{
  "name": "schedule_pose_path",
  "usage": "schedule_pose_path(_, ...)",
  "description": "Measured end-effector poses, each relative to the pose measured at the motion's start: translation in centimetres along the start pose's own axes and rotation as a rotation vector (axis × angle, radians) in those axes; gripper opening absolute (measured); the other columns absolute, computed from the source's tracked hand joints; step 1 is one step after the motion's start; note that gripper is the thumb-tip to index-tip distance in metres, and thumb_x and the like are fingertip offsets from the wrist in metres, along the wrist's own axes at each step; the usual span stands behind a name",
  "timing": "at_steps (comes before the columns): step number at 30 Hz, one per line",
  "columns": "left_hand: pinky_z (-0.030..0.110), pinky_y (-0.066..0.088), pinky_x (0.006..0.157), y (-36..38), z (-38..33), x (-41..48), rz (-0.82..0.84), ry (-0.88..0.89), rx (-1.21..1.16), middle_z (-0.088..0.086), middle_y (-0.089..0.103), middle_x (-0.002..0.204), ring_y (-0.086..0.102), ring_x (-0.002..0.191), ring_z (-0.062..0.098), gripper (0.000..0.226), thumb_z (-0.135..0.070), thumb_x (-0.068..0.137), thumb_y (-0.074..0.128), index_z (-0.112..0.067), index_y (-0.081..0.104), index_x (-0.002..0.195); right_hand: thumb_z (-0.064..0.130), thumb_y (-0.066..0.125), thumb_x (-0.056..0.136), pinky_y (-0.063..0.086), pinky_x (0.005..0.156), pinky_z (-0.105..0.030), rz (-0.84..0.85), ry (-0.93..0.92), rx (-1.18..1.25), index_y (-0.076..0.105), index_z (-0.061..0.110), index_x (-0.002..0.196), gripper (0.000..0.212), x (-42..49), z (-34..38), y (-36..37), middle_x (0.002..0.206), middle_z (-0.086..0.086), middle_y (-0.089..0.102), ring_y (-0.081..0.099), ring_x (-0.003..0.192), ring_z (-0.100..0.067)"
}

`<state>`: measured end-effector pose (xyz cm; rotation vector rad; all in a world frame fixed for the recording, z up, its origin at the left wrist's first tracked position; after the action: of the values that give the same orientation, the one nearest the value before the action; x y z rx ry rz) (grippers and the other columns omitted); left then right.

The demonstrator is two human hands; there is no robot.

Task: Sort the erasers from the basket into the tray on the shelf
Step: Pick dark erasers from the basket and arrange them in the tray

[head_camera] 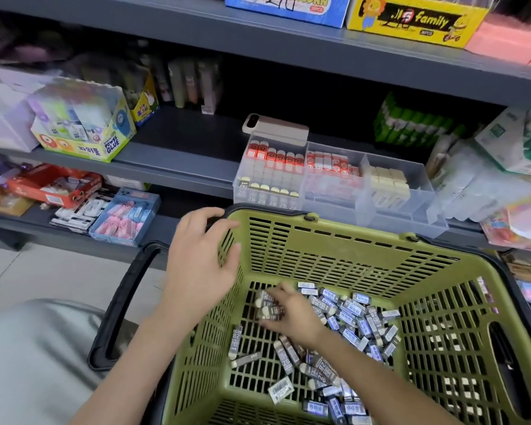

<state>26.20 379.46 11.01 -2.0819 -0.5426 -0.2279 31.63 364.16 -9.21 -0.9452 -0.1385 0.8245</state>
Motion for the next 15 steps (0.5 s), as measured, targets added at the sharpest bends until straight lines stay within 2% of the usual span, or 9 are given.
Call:
schedule_pose_path(2, 0.020, 0.034, 0.095, 0.7, -0.7, -0.5, 0.045, -0.126, -0.296, -0.016, 0.057, 0.115, 0.050, 0.109, -0.001, 0.021, -0.026, 0.084, 0.064, -0.030, 0.065, 0.105, 0.037, 0.075, 0.076, 0.044, 0.082, -0.017, -0.140, 0.055, 0.171, 0.058, 0.017, 0.121, 0.053, -0.6, 1.1, -3.5, 0.100, 0.001, 0.047, 0.051, 0.091, -0.011)
schedule_pose_path(3, 0.020, 0.035, 0.096, 2.2, -0.7, -0.9, 0.138, -0.284, -0.506, -0.022, 0.057, 0.114, 0.050, 0.107, -0.008, 0.022, -0.031, 0.082, 0.064, -0.035, 0.063, 0.104, 0.036, 0.076, 0.075, 0.042, 0.076, -0.015, -0.202, 0.070, 0.243, 0.062, 0.020, 0.111, 0.042, -1.1, 1.8, -5.3, 0.096, 0.000, 0.048, 0.051, 0.086, -0.011)
schedule_pose_path(4, 0.025, 0.038, 0.099, 4.2, -0.6, -1.6, 0.252, -0.474, -0.745, -0.020, 0.058, 0.115, 0.052, 0.109, -0.006, 0.027, -0.034, 0.079, 0.068, -0.035, 0.061, 0.105, 0.036, 0.076, 0.074, 0.040, 0.072, -0.012, -0.253, 0.075, 0.299, 0.065, 0.023, 0.101, 0.032, -1.7, 2.6, -6.8, 0.092, -0.001, 0.049, 0.051, 0.083, -0.010)
schedule_pose_path(5, 0.034, 0.040, 0.101, 6.3, -0.9, -2.5, 0.374, -0.666, -0.954, -0.013, 0.060, 0.116, 0.053, 0.112, 0.002, 0.037, -0.037, 0.074, 0.070, -0.032, 0.060, 0.110, 0.037, 0.075, 0.074, 0.038, 0.069, -0.010, -0.298, 0.072, 0.336, 0.065, 0.026, 0.095, 0.026, -2.4, 3.4, -8.2, 0.089, 0.000, 0.050, 0.050, 0.080, -0.006)
schedule_pose_path(7, 0.048, 0.041, 0.101, 9.7, -2.1, -4.2, 0.562, -0.918, -1.186, 0.001, 0.064, 0.117, 0.056, 0.111, 0.020, 0.056, -0.041, 0.068, 0.071, -0.022, 0.058, 0.118, 0.038, 0.074, 0.074, 0.036, 0.066, -0.008, -0.390, 0.060, 0.356, 0.065, 0.033, 0.090, 0.019, -3.8, 4.8, -10.4, 0.081, 0.007, 0.053, 0.048, 0.078, 0.001)
schedule_pose_path(9, 0.048, 0.048, 0.092, 11.8, -3.6, -4.8, 0.630, -0.976, -1.333, 0.005, 0.069, 0.108, 0.063, 0.100, 0.022, 0.056, -0.034, 0.066, 0.074, -0.017, 0.058, 0.117, 0.039, 0.072, 0.073, 0.034, 0.064, -0.007, -0.443, 0.077, 0.333, 0.064, 0.038, 0.091, 0.020, -4.8, 5.7, -11.5, 0.076, 0.015, 0.057, 0.047, 0.078, 0.001)
schedule_pose_path(10, 0.042, 0.053, 0.081, 12.5, -4.2, -5.0, 0.628, -0.995, -1.405, 0.004, 0.071, 0.098, 0.066, 0.088, 0.019, 0.049, -0.029, 0.066, 0.074, -0.017, 0.060, 0.111, 0.039, 0.072, 0.073, 0.033, 0.061, -0.008, -0.446, 0.097, 0.307, 0.065, 0.036, 0.093, 0.021, -5.1, 6.0, -11.7, 0.075, 0.016, 0.057, 0.046, 0.077, 0.001)
schedule_pose_path(12, 0.032, 0.053, 0.060, 13.3, -4.7, -5.0, 0.593, -1.034, -1.475, 0.003, 0.072, 0.083, 0.068, 0.067, 0.015, 0.036, -0.019, 0.070, 0.070, -0.018, 0.060, 0.104, 0.038, 0.073, 0.073, 0.032, 0.058, -0.011, -0.396, 0.118, 0.282, 0.067, 0.026, 0.099, 0.029, -5.3, 6.1, -11.9, 0.077, 0.012, 0.057, 0.046, 0.071, -0.001)
schedule_pose_path(15, 0.031, 0.054, 0.048, 13.8, -3.5, -5.0, 0.481, -1.151, -1.472, 0.009, 0.073, 0.076, 0.071, 0.062, 0.023, 0.021, -0.008, 0.088, 0.057, -0.014, 0.057, 0.109, 0.034, 0.073, 0.077, 0.051, 0.071, -0.021, -0.241, 0.056, 0.375, 0.065, 0.027, 0.116, 0.041, -6.0, 6.0, -11.9, 0.096, 0.013, 0.069, 0.063, 0.077, 0.001)
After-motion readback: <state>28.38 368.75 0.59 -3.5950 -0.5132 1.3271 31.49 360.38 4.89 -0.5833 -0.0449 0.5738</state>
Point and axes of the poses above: each hand's wrist, its own x-axis towards the middle knuckle, its own y-axis out of the palm, z = x × y, the point moved 8 cm from there along x, towards the middle knuckle
